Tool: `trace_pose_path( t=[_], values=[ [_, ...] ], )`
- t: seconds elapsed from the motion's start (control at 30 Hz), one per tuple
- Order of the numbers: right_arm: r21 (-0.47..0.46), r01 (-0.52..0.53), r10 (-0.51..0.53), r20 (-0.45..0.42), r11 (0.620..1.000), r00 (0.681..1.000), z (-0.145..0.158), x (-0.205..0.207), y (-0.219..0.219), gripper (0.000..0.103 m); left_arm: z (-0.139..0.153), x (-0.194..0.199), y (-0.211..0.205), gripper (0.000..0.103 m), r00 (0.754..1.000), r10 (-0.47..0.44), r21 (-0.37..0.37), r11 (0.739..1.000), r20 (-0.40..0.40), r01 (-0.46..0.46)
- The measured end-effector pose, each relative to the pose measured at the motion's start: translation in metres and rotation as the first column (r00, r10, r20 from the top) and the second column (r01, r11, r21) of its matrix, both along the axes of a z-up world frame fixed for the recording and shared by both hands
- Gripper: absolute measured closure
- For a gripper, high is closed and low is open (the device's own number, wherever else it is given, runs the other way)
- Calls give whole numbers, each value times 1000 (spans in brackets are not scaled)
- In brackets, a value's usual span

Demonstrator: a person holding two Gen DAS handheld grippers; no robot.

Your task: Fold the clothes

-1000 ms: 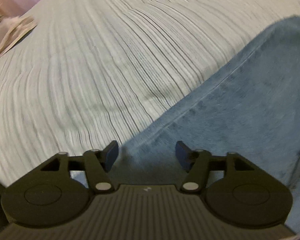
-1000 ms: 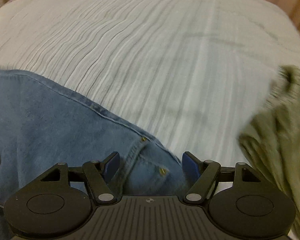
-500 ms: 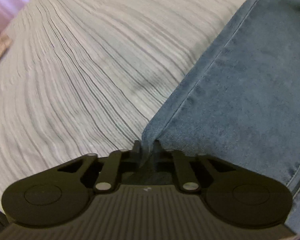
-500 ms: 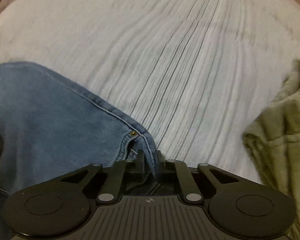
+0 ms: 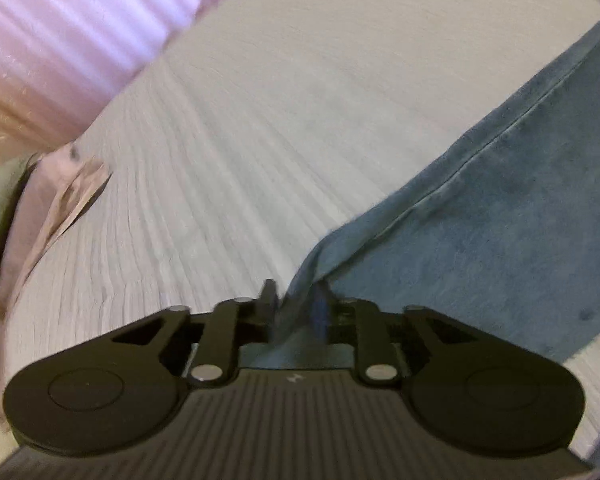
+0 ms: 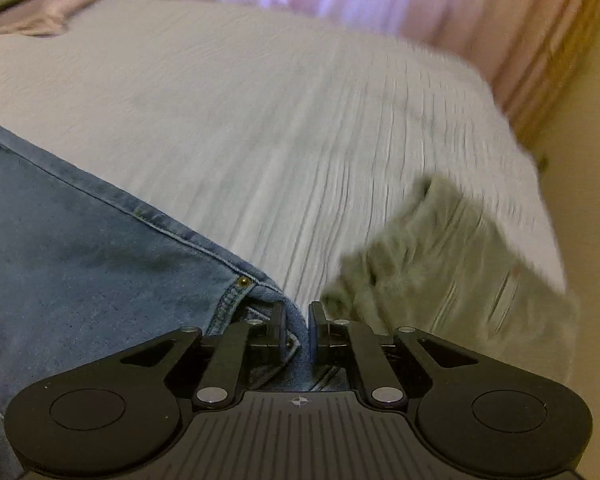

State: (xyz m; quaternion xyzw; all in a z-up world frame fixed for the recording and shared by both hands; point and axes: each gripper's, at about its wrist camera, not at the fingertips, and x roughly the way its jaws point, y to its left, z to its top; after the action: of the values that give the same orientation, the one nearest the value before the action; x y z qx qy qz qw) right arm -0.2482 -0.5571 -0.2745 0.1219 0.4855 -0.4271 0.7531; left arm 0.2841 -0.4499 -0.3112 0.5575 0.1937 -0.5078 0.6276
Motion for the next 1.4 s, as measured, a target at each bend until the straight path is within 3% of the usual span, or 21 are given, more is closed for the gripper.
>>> trace_pose_path(
  t=[0.03, 0.1, 0.17, 0.23, 0.27, 0.37, 0.43, 0.53, 0.67, 0.73, 0.8, 0.9, 1.0, 1.07, 1.13, 1.17, 1.2, 1.23, 1.27, 1.37, 1.4],
  values=[
    [-23, 23, -24, -47, 999, 999, -7, 2, 2, 57, -8, -5, -1, 71, 999, 13, 19, 1000, 38, -13],
    [-114, 78, -86, -70, 990, 994, -7, -6, 15, 23, -8, -5, 10, 68, 997, 70, 12, 997, 11, -70],
    [-93, 180, -176, 47, 979, 983, 3, -29, 31, 23, 1, 5, 34, 67, 974, 215, -23, 976, -66, -217],
    [9, 297, -293, 186, 955, 938, 13, -61, 52, 23, 10, 19, 70, 63, 898, 405, -52, 907, -174, -419],
    [61, 348, -352, 241, 935, 904, 18, -75, 67, 23, 17, 28, 93, 63, 836, 495, -51, 853, -236, -520],
    [201, 481, -521, 333, 853, 786, 26, -115, 120, 23, 34, 45, 183, 63, 574, 707, -2, 630, -412, -777],
    [268, 556, -617, 332, 787, 714, 26, -137, 159, 23, 40, 43, 246, 63, 412, 785, 50, 487, -462, -872],
    [374, 648, -748, 319, 663, 582, 24, -167, 216, 23, 45, 22, 332, 60, 203, 849, 122, 297, -488, -947],
    [546, 679, -871, 322, 490, 370, 18, -199, 273, 23, 31, -6, 394, 43, -14, 837, 202, 116, -548, -973],
    [606, 663, -897, 328, 439, 295, 14, -207, 285, 23, 16, -12, 411, 42, -84, 820, 229, 58, -566, -972],
    [648, 635, -905, 351, 420, 241, 8, -211, 292, 23, 1, -15, 413, 42, -133, 798, 233, 9, -587, -972],
    [652, 620, -894, 391, 437, 218, 0, -211, 295, 23, -19, -11, 404, 39, -116, 808, 189, -6, -578, -982],
    [645, 616, -884, 413, 453, 217, -18, -205, 289, 23, -29, -12, 394, 43, -44, 830, 113, 23, -556, -993],
    [641, 621, -880, 435, 451, 191, -27, -204, 286, 23, -22, -14, 388, 86, 24, 827, 61, 70, -562, -996],
    [640, 625, -875, 457, 447, 157, -34, -204, 283, 23, -10, -8, 385, 100, 81, 831, 37, 121, -550, -992],
    [645, 625, -877, 459, 440, 143, -37, -203, 280, 28, -2, -4, 388, 101, 88, 819, 39, 134, -567, -990],
    [648, 631, -884, 446, 426, 139, -38, -202, 278, 49, 8, 1, 389, 101, 108, 805, 25, 150, -584, -988],
    [647, 649, -901, 407, 400, 149, -38, -202, 274, 79, 26, 6, 389, 102, 154, 790, -21, 176, -594, -984],
    [650, 653, -909, 386, 388, 156, -37, -206, 273, 87, 43, 10, 389, 101, 209, 768, -76, 206, -605, -976],
    [665, 594, -872, 468, 453, 142, -13, -222, 280, 92, 99, 19, 398, 99, 352, 669, -198, 298, -655, -934],
    [660, 572, -855, 493, 487, 159, -1, -226, 281, 93, 113, 20, 401, 99, 410, 669, -242, 334, -620, -911]
  ],
)
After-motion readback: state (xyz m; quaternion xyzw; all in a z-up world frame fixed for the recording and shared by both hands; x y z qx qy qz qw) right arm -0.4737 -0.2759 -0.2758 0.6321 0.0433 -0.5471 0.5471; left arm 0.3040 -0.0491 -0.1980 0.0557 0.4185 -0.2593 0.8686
